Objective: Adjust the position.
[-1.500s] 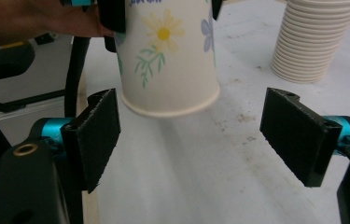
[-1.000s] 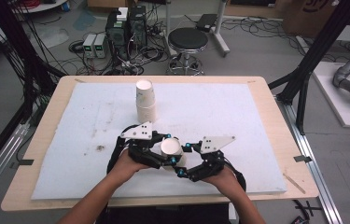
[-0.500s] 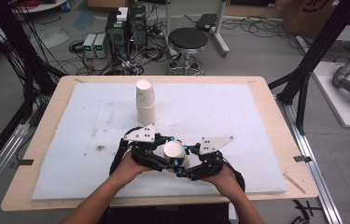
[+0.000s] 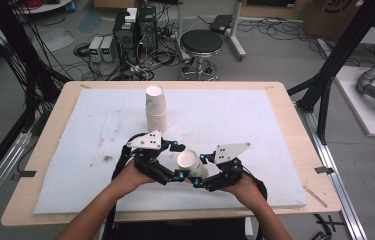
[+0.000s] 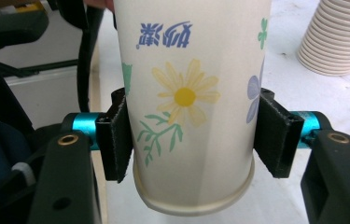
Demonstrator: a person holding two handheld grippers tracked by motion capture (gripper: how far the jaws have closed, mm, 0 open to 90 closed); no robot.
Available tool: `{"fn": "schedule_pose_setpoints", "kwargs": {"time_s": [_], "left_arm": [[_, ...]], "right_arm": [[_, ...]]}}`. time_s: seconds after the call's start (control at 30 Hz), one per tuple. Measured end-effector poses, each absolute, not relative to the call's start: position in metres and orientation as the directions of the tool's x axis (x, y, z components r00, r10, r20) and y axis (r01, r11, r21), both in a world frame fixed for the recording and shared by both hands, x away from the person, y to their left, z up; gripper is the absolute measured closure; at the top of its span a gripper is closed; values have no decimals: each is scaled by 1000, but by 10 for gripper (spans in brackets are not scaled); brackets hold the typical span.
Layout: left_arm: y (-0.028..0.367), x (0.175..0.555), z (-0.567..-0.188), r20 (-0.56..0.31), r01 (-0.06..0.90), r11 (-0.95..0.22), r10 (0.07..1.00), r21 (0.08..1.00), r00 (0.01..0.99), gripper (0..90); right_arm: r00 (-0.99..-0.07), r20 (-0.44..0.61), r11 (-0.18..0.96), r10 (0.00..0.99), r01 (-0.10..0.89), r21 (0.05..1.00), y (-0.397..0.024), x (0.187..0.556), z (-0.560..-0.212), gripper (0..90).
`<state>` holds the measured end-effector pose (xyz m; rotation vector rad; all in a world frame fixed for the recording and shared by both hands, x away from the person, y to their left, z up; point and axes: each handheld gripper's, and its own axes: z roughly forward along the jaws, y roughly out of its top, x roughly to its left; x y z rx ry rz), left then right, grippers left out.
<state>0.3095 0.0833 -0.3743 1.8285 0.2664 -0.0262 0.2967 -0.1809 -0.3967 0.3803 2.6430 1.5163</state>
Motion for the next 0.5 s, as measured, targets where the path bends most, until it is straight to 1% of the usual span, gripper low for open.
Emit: {"fn": "schedule_pose_setpoints", "kwargs": {"time_s": [0.23, 0.5], "left_arm": [[94, 312, -368, -154, 207, -297, 191, 932, 969, 151], [97, 313, -367, -163, 225, -370, 193, 901, 968, 152]], "right_arm": [[-970, 41, 555, 238, 171, 814, -179, 301, -392, 373], [-983, 13, 640, 184, 130, 757, -165, 305, -384, 368]]}}
